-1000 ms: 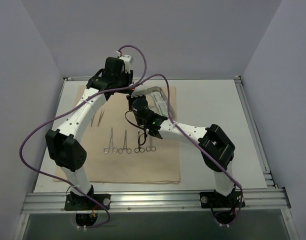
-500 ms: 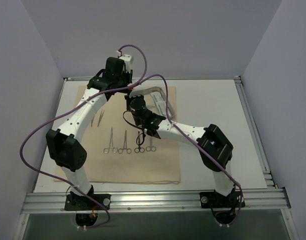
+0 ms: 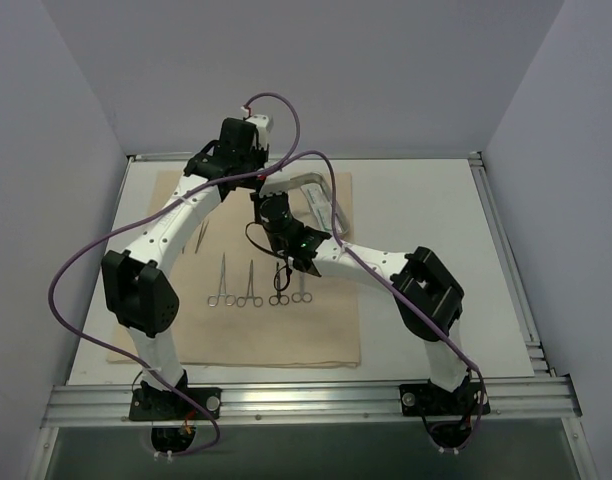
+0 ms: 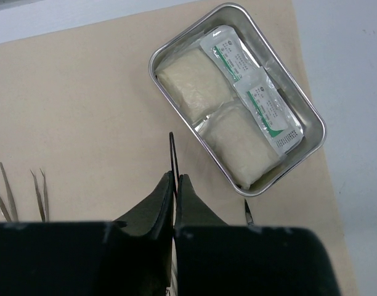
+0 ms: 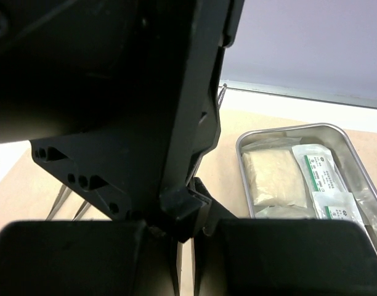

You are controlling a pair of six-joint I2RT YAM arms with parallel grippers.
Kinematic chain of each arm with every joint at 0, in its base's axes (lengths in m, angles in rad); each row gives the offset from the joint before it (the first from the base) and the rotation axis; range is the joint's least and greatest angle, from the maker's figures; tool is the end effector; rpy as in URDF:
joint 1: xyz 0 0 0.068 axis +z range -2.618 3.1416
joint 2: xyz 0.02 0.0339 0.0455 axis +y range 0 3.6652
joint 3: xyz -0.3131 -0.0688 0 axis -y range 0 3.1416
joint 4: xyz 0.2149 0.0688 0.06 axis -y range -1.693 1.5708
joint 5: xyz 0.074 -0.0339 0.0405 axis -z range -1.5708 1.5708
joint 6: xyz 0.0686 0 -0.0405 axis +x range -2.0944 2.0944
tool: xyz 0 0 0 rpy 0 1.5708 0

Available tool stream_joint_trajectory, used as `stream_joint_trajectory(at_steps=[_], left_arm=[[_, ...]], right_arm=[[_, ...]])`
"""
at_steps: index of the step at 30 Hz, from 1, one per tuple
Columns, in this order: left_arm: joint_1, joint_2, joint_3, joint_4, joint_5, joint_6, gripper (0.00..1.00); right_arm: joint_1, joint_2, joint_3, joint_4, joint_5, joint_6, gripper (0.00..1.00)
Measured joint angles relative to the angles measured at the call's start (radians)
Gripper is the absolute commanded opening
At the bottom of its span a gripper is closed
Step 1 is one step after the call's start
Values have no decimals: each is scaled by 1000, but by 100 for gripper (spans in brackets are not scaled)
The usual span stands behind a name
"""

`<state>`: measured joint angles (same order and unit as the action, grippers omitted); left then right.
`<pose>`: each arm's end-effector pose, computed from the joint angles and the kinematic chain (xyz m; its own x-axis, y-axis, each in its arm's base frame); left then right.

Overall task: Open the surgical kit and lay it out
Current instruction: Place the medical item in the surgical kit.

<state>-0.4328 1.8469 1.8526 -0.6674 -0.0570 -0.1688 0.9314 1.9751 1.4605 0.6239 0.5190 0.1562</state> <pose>0.3941 -0.1778 0.3884 -0.6134 0.0986 -0.7836 0.2788 0.9553 -0.0980 0.3212 0.3749 0.3624 0.0017 0.2286 -0.9735 -0.4078 0.8890 0.2081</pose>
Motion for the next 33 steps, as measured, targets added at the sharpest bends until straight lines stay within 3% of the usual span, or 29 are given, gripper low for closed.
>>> stream_joint_trajectory(at_steps=[3,4,5,8,20,33], left_arm=[[0,10,-4,-1,1,1,2],[0,10,-8,-1,0,3,2],[1,10,-13,2,1,5,2],[9,11,-40,22,1,22,2],[150,33,-208,73,43,71,2],[319,224,-259,73,85,133,2]], right_arm=[[0,8,0,-5,-6,0,4],[0,10,2,-10,-9,0,10],[0,14,7,-16,-13,0,24],[1,20,23,-34,-30,0,34],[-1,16,32,-101,-179,-24,37],[-105,-97,-50,-136,-460,-30,37]])
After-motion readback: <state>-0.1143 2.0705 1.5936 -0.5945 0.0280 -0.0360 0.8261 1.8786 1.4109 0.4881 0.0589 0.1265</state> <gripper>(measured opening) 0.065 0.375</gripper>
